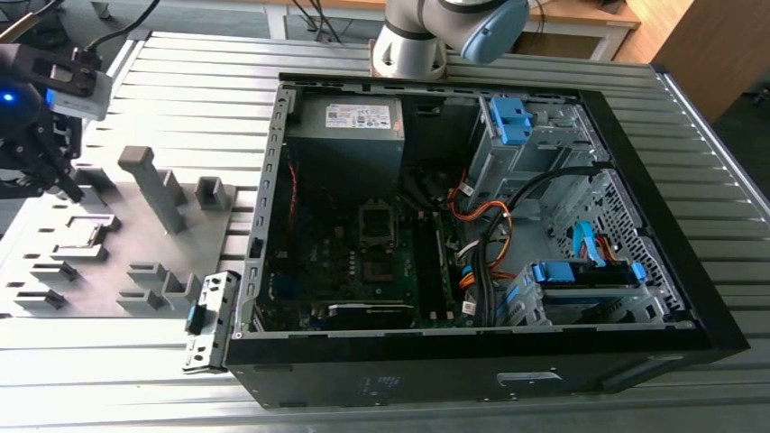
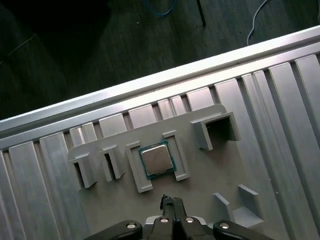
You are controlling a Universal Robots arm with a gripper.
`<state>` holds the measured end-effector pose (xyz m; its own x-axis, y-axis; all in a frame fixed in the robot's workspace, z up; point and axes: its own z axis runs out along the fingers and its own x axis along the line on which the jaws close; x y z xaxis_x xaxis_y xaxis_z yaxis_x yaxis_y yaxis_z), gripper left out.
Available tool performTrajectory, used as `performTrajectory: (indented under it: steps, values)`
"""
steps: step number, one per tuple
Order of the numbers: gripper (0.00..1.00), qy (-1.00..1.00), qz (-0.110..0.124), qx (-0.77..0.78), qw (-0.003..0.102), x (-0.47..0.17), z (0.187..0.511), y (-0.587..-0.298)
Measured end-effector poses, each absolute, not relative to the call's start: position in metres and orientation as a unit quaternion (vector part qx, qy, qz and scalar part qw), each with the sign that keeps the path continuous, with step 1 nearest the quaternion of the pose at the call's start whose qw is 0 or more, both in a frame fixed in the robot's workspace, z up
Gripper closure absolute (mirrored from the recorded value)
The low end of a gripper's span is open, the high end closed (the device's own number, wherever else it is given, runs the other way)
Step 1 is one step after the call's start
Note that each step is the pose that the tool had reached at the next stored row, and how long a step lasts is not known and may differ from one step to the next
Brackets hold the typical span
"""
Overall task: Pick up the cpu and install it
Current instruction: 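Pick up the cpu and move it towards the insertion slot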
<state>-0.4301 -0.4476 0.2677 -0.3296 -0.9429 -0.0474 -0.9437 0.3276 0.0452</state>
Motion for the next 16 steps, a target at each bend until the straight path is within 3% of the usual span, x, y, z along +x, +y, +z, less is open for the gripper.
performTrajectory:
  steps: [16]
  values:
    - [0.89, 0.863, 0.031, -0.504, 0.009, -0.4316, 0.2644, -0.4476]
